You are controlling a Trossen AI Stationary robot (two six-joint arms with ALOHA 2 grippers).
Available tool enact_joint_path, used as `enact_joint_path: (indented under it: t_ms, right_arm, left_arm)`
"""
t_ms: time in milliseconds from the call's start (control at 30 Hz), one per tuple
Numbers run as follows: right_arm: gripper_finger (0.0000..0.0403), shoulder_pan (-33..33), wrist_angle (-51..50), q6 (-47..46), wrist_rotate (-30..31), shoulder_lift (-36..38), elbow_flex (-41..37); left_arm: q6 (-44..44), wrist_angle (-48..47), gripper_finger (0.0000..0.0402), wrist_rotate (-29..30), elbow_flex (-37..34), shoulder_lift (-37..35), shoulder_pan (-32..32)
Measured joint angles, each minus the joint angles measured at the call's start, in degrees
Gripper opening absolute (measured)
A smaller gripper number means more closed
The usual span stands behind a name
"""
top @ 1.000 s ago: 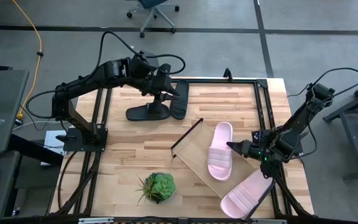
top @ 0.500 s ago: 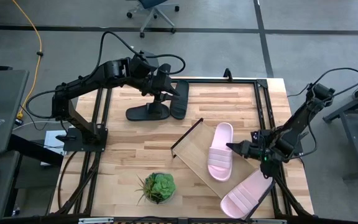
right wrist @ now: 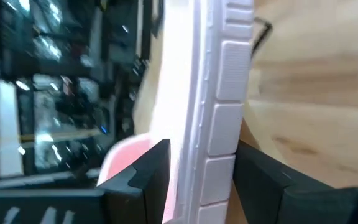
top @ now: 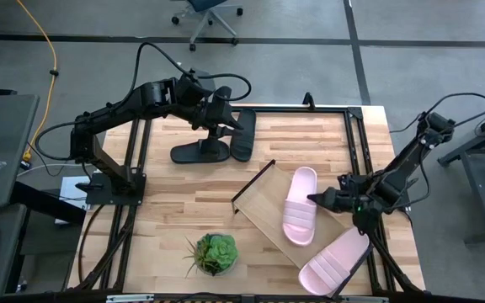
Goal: Pick and place slides into the shelf
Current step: Put the pink slides on the shelf
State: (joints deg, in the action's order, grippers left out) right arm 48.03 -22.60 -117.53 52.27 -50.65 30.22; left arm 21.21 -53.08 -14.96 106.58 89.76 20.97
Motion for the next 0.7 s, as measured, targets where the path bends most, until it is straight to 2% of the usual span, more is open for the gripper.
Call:
enact_joint_path:
  t_ms: [200,700]
  right_arm:
    - [0.0154,-1.2,-9.7,-1.0,1.1,0.2,3.2]
    - [0.0154,-1.5,-43.2,-10.0,-5.6,0.2,15.2]
  left_arm:
    - [0.0,0.0,0.0060,0.0,0.0,0.0,0.0]
    - [0.4,0.0,0.0060,0.2,0.0,0.0,0.0]
